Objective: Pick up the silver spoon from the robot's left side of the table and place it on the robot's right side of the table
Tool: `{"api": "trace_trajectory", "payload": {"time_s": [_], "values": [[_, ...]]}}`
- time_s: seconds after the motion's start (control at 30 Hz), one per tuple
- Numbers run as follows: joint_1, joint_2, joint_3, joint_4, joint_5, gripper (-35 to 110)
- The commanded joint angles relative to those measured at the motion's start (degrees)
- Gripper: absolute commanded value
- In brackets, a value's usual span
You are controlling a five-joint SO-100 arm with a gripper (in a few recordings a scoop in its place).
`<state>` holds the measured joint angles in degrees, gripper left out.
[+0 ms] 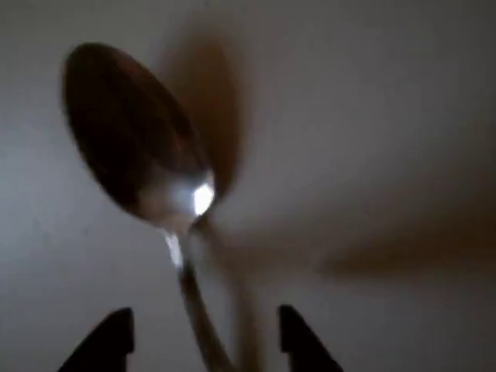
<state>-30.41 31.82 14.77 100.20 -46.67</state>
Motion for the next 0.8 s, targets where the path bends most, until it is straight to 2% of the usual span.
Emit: {"api": "trace_trajectory", "payload": {"time_s": [0.0, 0.13, 0.23, 0.6, 0.77], "values": [[0.8, 0.7, -3.7, 0.3, -0.3, 22], [0.7, -3.1, -9.2, 1.6, 0.0, 22], [0.9, -11.8, -24.4, 5.7, 0.4, 22], [1.5, -13.6, -25.0, 5.7, 0.4, 16], [1.7, -13.8, -25.0, 5.7, 0.4, 6]]}}
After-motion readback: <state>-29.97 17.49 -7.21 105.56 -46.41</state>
